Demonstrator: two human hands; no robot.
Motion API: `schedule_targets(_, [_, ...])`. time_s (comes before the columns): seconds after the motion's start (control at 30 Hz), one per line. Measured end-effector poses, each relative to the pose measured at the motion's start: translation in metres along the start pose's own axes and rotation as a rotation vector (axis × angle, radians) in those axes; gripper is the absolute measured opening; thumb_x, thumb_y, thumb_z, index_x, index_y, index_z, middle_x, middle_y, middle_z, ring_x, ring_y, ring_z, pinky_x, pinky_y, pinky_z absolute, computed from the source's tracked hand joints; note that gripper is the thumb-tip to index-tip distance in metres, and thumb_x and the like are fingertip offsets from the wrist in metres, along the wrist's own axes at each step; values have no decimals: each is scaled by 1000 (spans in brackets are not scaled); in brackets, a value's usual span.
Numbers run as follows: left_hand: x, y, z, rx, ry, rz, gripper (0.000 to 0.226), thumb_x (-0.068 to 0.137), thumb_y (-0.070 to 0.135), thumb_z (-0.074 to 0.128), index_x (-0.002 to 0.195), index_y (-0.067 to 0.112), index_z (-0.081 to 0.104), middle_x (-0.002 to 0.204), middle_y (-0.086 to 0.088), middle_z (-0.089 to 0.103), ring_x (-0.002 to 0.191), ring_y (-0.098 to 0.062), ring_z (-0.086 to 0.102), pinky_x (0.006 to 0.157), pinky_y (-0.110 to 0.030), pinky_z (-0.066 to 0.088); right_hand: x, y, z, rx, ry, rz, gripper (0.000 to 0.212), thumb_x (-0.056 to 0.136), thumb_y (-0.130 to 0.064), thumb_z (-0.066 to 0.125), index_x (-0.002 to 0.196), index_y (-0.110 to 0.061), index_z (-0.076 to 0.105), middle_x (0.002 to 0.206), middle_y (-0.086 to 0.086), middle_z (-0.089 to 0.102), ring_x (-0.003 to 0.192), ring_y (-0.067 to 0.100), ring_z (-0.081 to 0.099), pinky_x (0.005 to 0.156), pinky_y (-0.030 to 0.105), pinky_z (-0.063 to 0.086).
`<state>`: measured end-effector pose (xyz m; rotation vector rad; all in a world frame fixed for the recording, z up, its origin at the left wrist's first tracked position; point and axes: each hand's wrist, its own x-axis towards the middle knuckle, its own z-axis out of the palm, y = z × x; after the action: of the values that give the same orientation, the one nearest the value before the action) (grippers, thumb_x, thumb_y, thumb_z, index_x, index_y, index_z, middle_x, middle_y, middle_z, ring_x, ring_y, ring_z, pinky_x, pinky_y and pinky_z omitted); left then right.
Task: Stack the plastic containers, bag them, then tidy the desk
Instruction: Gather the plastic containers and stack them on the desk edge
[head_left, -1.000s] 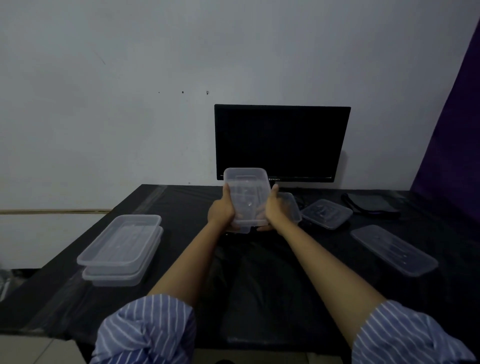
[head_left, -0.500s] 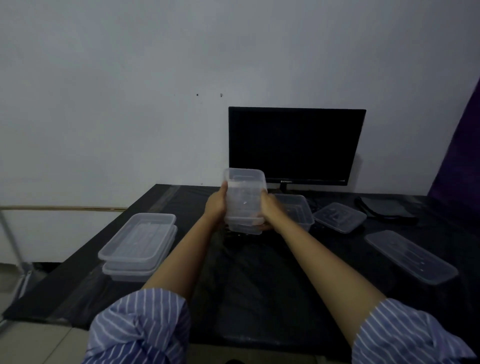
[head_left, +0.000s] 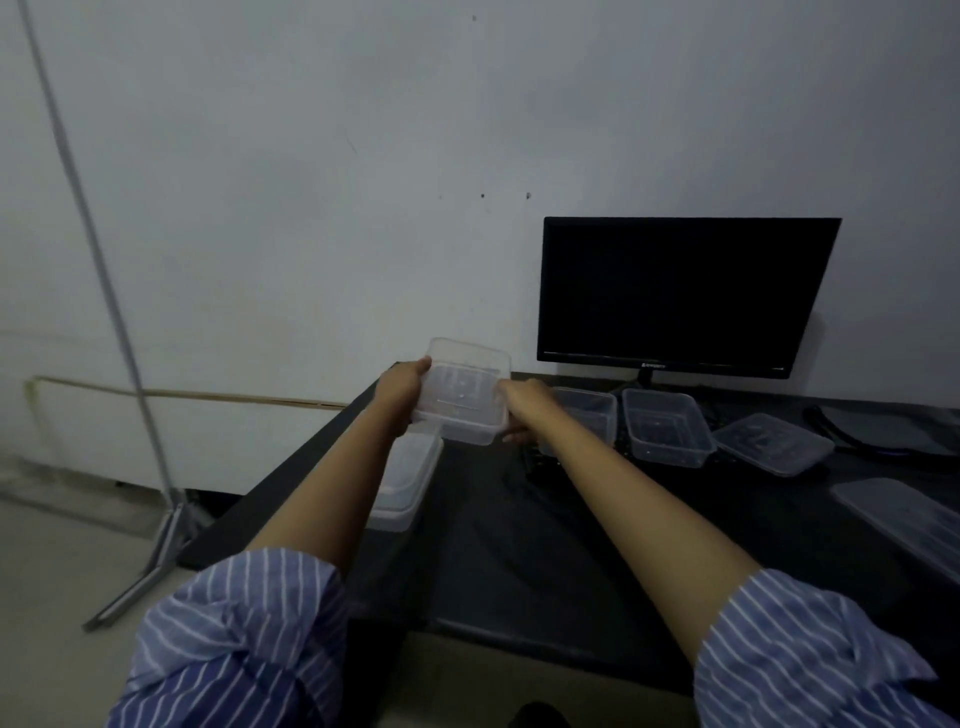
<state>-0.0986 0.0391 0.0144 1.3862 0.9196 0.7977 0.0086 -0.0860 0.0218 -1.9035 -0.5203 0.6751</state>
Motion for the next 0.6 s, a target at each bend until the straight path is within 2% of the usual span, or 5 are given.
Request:
schedule_targets(0.1, [-9,3,-24,44,86,70,37,90,23,63,117,-2,64,115,-15,64,107,-32,61,96,-41,50,-8,1,18,75,-56,-94,25,93,-24,54,102,-1,57,81,15,65,58,23,62,63,38,58])
schedule_targets(0.23, [-11,-4,-52,58,163,73,35,86,17,67,114,-5,65,118,-20,64,108,-34,61,92,-39,49,-18,-1,38,100,-128,-141,16,93,-16,54,96,-1,57,73,11,60,56,20,61,56,32,55])
schedule_targets(0.37, [-10,-16,-76,165,216,9,39,84,27,60,109,-3,65,105,-17,61,89,-30,56,74,-36,45,-22,1,53,85,-185,-143,22,92,-14,55,105,4,59,82,14,65,57,19,64,53,29,55])
schedule_targets(0.5, [-12,-28,-90,248,229,8,38,85,25,58,108,-4,65,104,-15,55,97,-32,55,83,-39,46,-24,5,63,67,-209,-129,28,93,-13,59,111,8,57,97,17,65,59,20,66,53,30,57])
schedule_targets(0.6, [-11,-34,-93,251,211,24,27,86,20,58,101,0,64,103,-14,54,96,-33,55,75,-37,41,-25,9,68,38,-222,-118,27,93,-13,59,110,8,58,96,15,64,60,19,65,58,31,57])
